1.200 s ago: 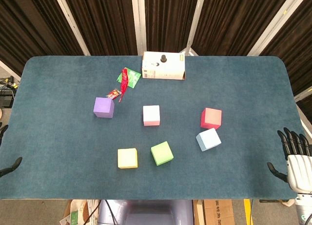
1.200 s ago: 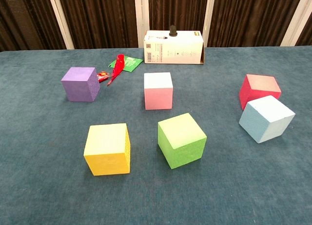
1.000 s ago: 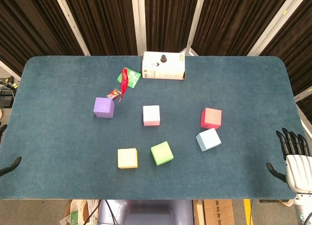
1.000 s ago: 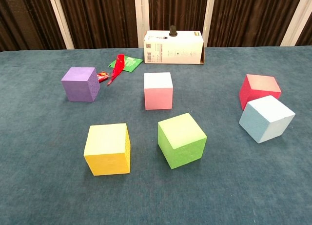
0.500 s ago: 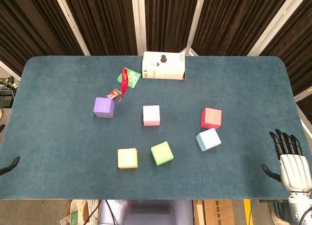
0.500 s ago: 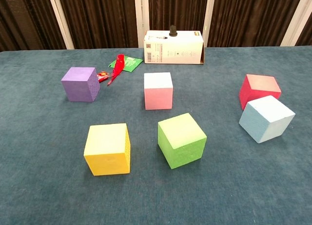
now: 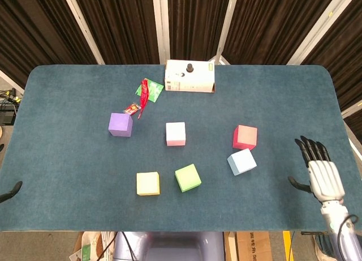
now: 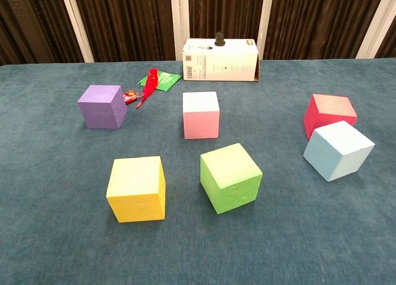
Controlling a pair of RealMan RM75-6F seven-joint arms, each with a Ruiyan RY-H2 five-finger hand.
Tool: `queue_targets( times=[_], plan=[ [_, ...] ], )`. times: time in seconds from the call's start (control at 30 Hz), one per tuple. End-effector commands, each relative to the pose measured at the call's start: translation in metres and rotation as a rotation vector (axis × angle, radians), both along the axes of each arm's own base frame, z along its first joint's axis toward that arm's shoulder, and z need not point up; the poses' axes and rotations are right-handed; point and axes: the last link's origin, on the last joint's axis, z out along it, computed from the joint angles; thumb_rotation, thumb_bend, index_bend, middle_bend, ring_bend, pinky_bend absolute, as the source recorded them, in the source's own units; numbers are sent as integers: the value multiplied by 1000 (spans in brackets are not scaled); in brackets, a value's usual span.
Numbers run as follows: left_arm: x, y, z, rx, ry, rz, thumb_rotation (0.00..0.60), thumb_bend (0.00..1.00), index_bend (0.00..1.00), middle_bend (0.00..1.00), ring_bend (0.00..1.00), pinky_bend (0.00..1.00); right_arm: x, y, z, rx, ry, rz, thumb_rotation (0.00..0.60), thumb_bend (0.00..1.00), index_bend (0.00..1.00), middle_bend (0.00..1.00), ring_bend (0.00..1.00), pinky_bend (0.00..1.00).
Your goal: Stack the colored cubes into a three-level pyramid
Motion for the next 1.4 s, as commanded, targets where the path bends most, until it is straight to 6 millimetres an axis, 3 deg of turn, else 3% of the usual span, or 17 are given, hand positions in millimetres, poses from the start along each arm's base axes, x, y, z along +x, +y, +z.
queue_targets(
  times=[0.03,0.27,0.73,1.1,1.4],
  plan=[
    [1,-1,-1,-1,1,0,600,306,8,0,0,0,15,-33,-9,43,-75,-27,600,245,0,19,0,0],
    [-2,2,-2,0,1,19,600,306,8,0,0,0,35,-70,-31,119,-154,-69,600,245,0,19,0,0],
    [-3,5,-2,3,5,34,600,306,8,0,0,0,58,-114,-66,147,-112,-71,600,245,0,19,0,0],
    [-5,6,-2,7,10,50,600,305,8,0,0,0,67,-132,-87,174,-111,-81,600,245,0,19,0,0],
    [-6,7,-2,8,11,60,600,306,8,0,0,0,78,-142,-93,201,-64,-91,600,244,0,19,0,0]
  ],
)
